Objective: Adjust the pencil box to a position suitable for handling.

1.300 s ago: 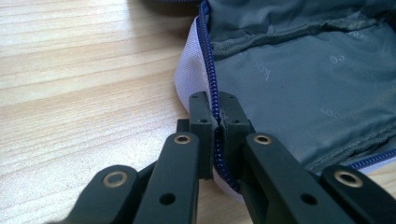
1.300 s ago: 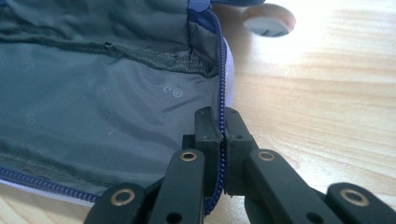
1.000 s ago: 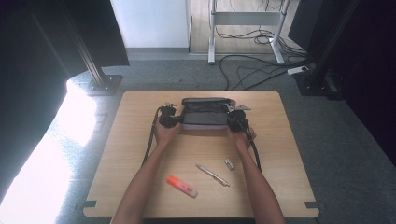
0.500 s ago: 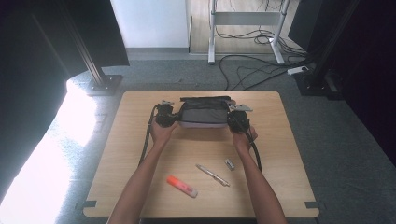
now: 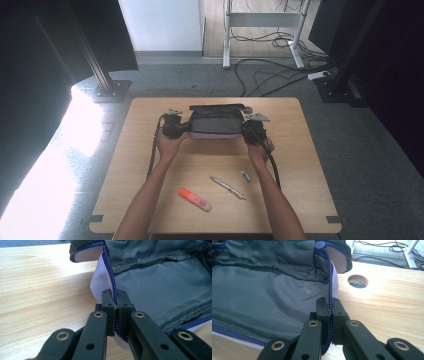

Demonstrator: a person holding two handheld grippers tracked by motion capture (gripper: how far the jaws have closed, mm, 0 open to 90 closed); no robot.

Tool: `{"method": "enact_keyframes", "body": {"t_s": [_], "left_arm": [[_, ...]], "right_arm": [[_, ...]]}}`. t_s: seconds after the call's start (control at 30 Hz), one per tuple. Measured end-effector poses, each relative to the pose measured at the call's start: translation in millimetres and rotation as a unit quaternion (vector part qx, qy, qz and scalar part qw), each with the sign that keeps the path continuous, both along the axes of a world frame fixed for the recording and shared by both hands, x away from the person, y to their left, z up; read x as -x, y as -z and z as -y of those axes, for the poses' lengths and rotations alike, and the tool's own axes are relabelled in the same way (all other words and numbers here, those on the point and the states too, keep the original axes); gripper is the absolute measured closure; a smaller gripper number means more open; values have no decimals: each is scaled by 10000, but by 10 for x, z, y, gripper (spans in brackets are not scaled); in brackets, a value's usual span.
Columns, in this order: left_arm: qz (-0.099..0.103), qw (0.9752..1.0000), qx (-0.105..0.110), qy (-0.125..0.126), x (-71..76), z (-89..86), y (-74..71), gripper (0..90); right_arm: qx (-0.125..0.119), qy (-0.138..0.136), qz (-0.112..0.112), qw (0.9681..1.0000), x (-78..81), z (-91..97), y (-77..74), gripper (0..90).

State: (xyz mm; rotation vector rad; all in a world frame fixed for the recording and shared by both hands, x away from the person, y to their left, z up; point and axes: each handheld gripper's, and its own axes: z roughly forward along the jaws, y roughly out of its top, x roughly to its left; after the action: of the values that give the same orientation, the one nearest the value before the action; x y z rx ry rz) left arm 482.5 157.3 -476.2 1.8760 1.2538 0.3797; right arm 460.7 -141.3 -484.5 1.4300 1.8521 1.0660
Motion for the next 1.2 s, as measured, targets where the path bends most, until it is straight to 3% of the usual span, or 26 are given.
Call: {"method": "enact_keyframes", "body": {"t_s": [1.2], "left_arm": [[242,9995,-31,202,437,-168,-70,876]], "right_arm": [[-58,-385,191,9991,325,-73,-118,868]]}}
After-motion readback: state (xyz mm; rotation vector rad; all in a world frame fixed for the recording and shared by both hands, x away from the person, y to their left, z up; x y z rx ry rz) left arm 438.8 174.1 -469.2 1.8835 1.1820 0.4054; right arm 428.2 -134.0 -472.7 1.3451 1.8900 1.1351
